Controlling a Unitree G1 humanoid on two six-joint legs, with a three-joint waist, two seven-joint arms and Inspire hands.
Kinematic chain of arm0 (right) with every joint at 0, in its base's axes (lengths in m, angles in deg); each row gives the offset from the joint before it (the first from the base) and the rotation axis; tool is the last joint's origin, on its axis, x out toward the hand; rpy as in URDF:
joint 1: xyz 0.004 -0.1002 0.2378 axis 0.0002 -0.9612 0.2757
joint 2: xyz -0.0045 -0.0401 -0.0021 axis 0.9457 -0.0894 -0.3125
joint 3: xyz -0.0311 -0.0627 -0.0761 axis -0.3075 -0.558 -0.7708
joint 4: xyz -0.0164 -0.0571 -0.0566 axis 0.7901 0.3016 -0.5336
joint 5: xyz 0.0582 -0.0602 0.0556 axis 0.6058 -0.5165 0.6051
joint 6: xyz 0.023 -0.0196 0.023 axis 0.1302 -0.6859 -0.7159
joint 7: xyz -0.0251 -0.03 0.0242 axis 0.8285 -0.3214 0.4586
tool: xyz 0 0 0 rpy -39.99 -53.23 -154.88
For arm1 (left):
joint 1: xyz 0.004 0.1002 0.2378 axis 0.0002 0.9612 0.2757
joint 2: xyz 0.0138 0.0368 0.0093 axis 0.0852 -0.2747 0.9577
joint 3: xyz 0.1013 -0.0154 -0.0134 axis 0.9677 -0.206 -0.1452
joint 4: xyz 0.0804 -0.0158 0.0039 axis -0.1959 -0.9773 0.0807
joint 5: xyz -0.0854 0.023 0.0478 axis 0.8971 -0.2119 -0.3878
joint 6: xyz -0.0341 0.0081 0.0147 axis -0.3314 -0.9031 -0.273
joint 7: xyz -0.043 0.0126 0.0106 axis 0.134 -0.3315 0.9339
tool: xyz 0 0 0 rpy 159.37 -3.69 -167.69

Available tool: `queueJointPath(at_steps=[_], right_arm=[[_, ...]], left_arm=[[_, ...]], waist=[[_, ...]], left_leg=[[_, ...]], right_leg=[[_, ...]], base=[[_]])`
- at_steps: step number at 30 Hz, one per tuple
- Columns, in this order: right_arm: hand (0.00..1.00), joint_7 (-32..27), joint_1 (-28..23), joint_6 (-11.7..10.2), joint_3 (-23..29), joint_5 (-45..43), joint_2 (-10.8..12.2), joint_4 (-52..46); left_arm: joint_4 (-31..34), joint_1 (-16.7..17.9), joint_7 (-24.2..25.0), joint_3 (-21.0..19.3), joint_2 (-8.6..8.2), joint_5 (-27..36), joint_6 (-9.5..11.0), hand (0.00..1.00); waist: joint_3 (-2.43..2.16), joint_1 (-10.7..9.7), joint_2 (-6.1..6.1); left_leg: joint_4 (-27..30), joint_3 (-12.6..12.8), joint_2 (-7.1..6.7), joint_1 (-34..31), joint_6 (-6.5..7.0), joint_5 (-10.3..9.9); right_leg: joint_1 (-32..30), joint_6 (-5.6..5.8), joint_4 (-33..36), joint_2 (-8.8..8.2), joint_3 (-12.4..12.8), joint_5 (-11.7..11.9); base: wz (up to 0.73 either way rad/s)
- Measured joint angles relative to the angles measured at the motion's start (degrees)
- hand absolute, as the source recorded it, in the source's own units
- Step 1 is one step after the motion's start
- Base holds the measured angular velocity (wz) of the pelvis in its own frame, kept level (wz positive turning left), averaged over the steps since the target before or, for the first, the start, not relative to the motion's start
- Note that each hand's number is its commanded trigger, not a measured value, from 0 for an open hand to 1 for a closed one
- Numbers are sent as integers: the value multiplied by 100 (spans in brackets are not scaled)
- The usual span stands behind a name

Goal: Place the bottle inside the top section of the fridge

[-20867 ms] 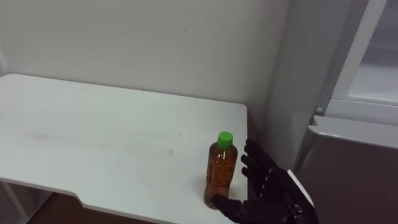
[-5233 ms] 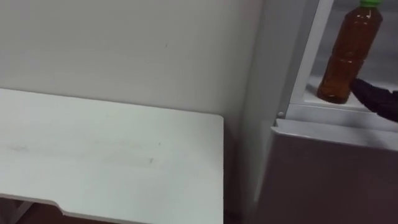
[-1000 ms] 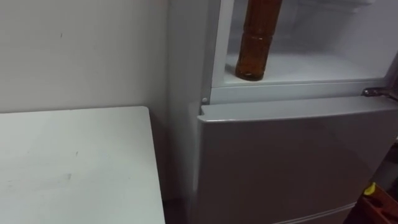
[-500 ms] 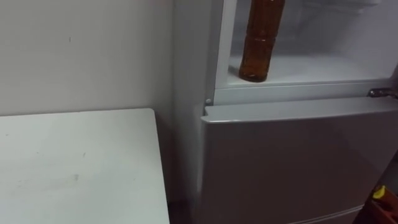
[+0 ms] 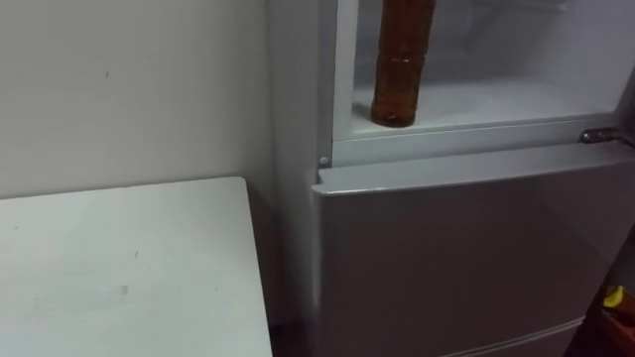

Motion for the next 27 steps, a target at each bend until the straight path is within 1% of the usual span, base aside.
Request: queueJointPath(at_steps=[4, 9, 12, 14, 16, 18, 21, 23, 27], right_arm=[[0, 21, -24, 0, -213, -5, 0, -122], [0, 134, -110, 0, -388, -2, 8, -263], [0, 279, -201, 0, -437, -8, 94, -426], [0, 342, -224, 0, -521, -46, 94, -451], [0, 384, -224, 0, -661, -205, 101, -482], [0, 421, -225, 0, -782, -207, 152, -581], [0, 636, -225, 0, -1044, -397, 172, -623], [0, 862, -227, 0, -1156, -486, 257, -701], [0, 1322, -230, 0, -1363, -515, 273, -755]], left_arm=[[-7, 3, -112, 51, -1, -1, 1, 0], [-41, 8, -134, 55, -6, -7, 1, 0], [-38, -12, -135, 56, -6, -9, 1, 0], [-40, -10, -164, 62, -6, -8, 1, 0], [-41, -10, -241, 189, -4, -6, 1, 0], [-50, -19, -255, 285, 9, -2, 0, 0], [-71, -60, -257, 387, 4, -4, 0, 0], [-192, -150, -257, 386, -1, -17, -7, 0], [-271, -245, -259, 391, -1, -10, -6, 0]], waist=[[-3, 26, 3], [-10, 47, 10], [-17, 66, 8], [-24, 78, 1], [-35, 95, 13], [-36, 123, 15], [-39, 166, 15], [-42, 201, 21], [-50, 294, 39]], left_leg=[[-2, -4, 2, 1, 0, 0], [-1, -11, 3, -3, 1, 0], [0, -11, 3, -3, 1, 0], [1, -10, 4, -2, 1, 0], [4, -5, 6, -3, 1, 0], [20, -6, 13, 1, 1, 1], [48, -8, 27, -4, 1, 0], [67, -8, 33, -6, 0, 0], [66, -18, 39, -20, 0, -2]], right_leg=[[-48, -5, 55, 10, 35, 4], [-74, -14, 66, 15, 57, 16], [-76, -15, 67, 16, 61, 19], [-79, -19, 64, 20, 69, 28], [-71, -17, 55, 20, 67, 42], [-53, -23, 50, 23, 64, 46], [-52, -36, 48, 34, 67, 54], [-49, -38, 53, 38, 70, 56], [-51, -38, 56, 43, 65, 69]], base=[[-4], [-2], [0], [-4], [0], [0], [0], [0], [0]])
